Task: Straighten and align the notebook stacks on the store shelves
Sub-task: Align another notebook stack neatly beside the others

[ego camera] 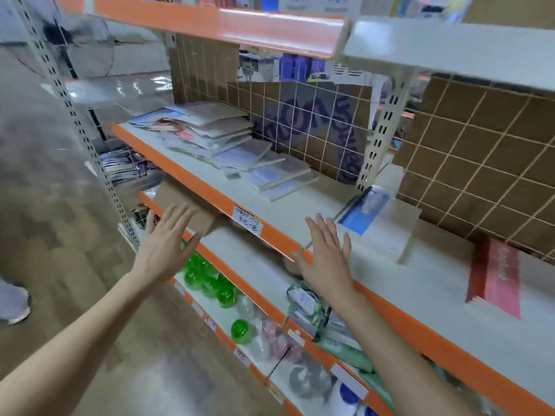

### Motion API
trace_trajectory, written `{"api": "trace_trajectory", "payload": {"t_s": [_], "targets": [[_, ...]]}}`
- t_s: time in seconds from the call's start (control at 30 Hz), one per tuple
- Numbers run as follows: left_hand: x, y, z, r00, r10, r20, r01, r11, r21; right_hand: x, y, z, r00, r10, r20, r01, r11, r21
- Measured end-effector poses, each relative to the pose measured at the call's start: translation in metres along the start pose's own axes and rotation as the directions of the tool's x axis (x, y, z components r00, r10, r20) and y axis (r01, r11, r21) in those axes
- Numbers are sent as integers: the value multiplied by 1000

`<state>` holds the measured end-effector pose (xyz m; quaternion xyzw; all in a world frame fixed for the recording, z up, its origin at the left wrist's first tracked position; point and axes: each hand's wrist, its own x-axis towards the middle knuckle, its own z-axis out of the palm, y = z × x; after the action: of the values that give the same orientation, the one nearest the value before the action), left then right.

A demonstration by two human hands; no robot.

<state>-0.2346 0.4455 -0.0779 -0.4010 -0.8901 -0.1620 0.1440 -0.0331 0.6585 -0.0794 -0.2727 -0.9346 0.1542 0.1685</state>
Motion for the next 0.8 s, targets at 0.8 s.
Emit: {"api": "trace_trajectory", "payload": {"t_s": [0.8], "targets": [[298,-270,35,989,69,134,-65,997,-35,363,-214,127,999,5,-46,-3,999,52]]}}
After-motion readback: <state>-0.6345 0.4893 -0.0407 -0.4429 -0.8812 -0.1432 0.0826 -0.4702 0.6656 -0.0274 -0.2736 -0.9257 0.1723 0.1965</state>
